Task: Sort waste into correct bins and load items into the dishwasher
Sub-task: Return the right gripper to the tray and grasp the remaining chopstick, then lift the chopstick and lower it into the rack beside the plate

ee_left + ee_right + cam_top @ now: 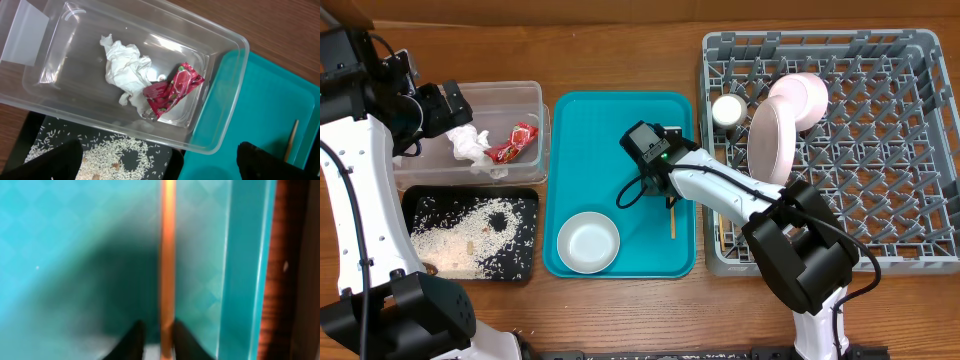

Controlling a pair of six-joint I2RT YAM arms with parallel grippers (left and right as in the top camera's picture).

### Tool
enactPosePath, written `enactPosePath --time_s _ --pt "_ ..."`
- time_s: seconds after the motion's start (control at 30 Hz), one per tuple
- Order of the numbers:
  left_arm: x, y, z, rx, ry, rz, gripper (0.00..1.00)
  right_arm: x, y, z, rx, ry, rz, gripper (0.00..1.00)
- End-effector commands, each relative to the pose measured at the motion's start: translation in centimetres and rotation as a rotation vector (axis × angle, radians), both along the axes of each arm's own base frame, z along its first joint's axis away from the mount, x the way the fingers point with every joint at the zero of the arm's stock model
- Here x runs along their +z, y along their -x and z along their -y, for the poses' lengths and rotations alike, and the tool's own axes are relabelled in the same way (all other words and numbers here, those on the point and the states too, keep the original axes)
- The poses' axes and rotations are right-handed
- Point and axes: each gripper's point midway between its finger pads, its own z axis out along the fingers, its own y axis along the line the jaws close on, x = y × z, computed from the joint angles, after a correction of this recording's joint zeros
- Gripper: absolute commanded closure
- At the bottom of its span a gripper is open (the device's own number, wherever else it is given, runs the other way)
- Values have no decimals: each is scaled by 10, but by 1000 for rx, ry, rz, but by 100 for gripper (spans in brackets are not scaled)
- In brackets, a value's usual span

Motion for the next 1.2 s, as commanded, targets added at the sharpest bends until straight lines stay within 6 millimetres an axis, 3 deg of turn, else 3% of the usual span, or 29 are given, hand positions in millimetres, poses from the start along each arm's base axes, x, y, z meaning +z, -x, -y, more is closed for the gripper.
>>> enactPosePath --time_s 0.0,0.2,0.43,0.53,0.6,0.77,1.03,1.07,1.17 --pt "15 -2 1 2 -3 42 0 -13 4 3 -4 14 -31 85" --pt "15 -2 1 2 -3 42 0 -13 5 3 -4 14 -32 96" --pt "15 -2 1 2 -3 42 0 -2 4 -5 7 -21 -39 96" --pt "15 -2 1 2 -3 42 0 23 -2 -10 11 -46 -8 96" --pt "15 -2 1 2 -3 42 0 51 -4 -11 12 -73 25 96" --pt "15 -2 1 2 -3 42 0 101 2 -7 64 -104 82 96" --pt "15 -2 1 2 -3 42 0 172 25 16 88 -145 156 96" --pt "15 -2 1 2 -3 42 0 192 29 23 95 -163 192 96" --pt "15 -2 1 2 -3 42 0 218 33 40 74 -188 238 96"
